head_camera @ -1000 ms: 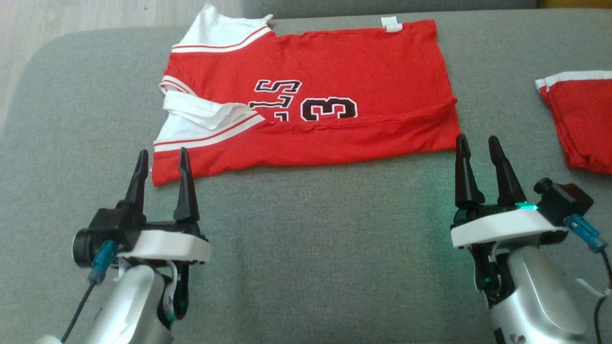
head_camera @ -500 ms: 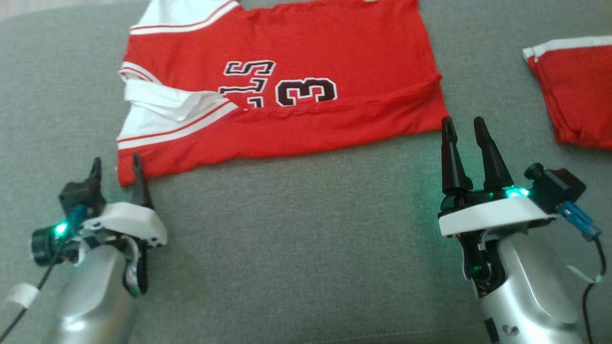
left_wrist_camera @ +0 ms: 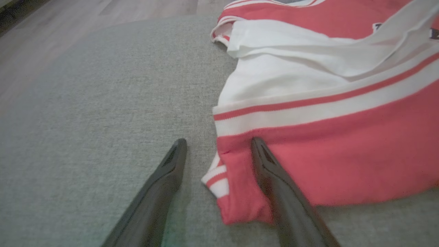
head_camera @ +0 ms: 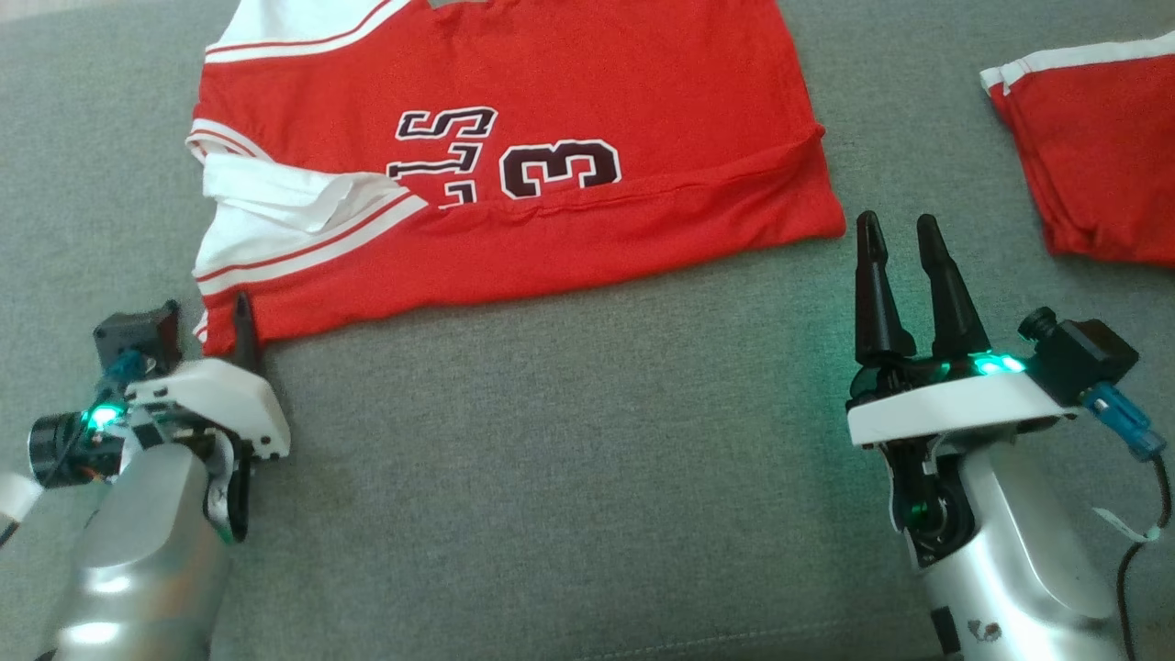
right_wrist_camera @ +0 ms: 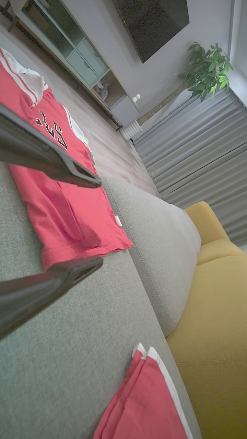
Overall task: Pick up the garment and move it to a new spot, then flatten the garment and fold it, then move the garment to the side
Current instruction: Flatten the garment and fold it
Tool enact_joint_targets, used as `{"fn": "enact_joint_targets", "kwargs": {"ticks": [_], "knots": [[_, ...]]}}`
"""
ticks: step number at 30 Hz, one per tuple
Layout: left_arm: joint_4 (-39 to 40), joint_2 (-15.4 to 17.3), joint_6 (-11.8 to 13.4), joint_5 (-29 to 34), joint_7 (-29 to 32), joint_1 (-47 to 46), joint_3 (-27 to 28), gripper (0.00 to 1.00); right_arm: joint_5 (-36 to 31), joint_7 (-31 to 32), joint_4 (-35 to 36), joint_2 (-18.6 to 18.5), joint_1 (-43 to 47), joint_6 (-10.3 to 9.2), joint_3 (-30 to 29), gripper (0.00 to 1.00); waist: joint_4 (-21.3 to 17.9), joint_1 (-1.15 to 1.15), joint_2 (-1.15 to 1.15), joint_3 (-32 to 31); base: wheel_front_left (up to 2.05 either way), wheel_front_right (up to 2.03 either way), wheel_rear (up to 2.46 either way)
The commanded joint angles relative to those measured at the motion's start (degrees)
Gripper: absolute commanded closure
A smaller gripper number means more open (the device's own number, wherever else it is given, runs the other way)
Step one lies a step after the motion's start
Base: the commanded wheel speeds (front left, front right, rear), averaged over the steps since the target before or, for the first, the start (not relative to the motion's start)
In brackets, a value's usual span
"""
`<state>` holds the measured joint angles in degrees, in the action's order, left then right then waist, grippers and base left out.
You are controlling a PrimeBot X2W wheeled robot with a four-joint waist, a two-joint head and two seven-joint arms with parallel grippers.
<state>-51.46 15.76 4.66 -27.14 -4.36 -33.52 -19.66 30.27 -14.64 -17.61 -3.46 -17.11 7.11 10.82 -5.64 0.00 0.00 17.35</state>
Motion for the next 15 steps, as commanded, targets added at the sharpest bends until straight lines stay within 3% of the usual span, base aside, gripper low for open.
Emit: {"fn": "enact_joint_targets", "kwargs": {"ticks": [1, 2, 3, 10, 15], "knots": [[-1.8, 1.0, -0.4, 0.4, 2.3, 1.3, 0.1, 0.09, 0.5, -0.4, 1.8, 0.6, -1.6, 0.37, 1.3, 0.00, 0.0, 0.00, 0.00, -0.1, 0.00, 0.00, 0.00], [-2.0, 0.9, -0.8, 0.3, 2.6, 1.3, -0.1, 0.81, 0.6, -0.4, 1.7, 0.6, -1.7, 0.37, 1.4, 0.00, 0.1, 0.00, 0.00, -0.3, 0.00, 0.00, 0.00], [-2.1, 0.9, -1.1, 0.3, 2.5, 1.3, -0.3, 1.00, 0.6, -0.4, 1.5, 0.6, -1.8, 0.37, 1.5, 0.00, 0.1, 0.00, 0.00, -0.5, 0.00, 0.00, 0.00], [1.1, 0.1, -0.5, 0.4, -4.9, 0.3, 0.2, 1.00, -1.5, -0.4, -0.9, 0.6, -1.9, 0.37, 0.9, 0.00, 1.2, 0.00, 0.00, -2.3, 0.00, 0.00, 0.00], [7.9, -0.7, -0.6, 2.2, -9.5, -0.6, -0.8, 1.00, -7.3, 1.6, -7.7, 0.6, -4.9, 0.37, -2.7, 0.00, 2.8, 0.00, 0.00, -2.7, 0.00, 0.00, 0.00]]}}
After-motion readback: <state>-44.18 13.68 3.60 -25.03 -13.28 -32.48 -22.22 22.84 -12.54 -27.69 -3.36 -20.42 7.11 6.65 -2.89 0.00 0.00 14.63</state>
